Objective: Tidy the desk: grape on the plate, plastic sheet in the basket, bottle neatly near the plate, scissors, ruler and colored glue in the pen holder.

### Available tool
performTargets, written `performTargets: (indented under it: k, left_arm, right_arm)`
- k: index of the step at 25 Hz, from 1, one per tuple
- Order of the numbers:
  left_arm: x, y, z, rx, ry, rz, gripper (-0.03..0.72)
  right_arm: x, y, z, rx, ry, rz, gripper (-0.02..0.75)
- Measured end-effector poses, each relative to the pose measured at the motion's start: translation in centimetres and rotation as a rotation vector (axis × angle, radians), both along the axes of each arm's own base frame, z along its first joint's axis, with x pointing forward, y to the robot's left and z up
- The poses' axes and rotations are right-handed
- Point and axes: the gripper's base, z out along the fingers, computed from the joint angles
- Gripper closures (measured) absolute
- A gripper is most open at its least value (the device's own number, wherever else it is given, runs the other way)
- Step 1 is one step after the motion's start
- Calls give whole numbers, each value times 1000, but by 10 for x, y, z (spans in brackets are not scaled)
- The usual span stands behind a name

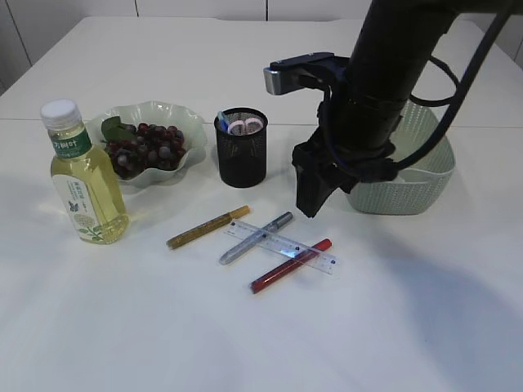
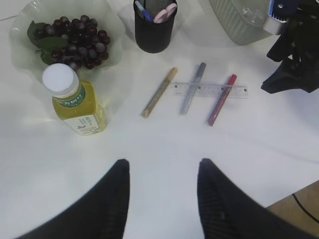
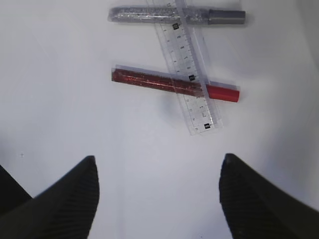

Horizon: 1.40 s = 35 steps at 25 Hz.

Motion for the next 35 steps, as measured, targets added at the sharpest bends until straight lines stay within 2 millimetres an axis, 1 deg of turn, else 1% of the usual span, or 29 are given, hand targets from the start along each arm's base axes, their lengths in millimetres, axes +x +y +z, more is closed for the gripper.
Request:
performTargets:
  k: [5,9,15,19,25,28,31,35]
  left_arm:
    - [-1,1,1,3,-6,2,356]
    - [-1,1,1,5,-7,3,356]
    - [-1,1,1,5,-7,3,356]
    - [-1,1,1,5,-7,3,356]
    - [-1,1,1,5,-7,3,356]
    - [-1,1,1,5,-7,3,356]
    - [-1,1,1,5,-7,3,356]
    - [-1,1,1,5,-7,3,356]
  right_arm:
    - [3,4,-3,7,-37,68,155]
    - [7,14,-6,26,-99,106,155]
    - [14,31,-46,-2,-58,170,155]
    - [20,35,-67,-16,-34,172,155]
    - [34,43,-78,-7,-53,167,155]
    - [39,45,-80,-1,-62,165,155]
    - [41,47,-83,0,-62,164,155]
    - [42,47,-93,-7,-45,164,155]
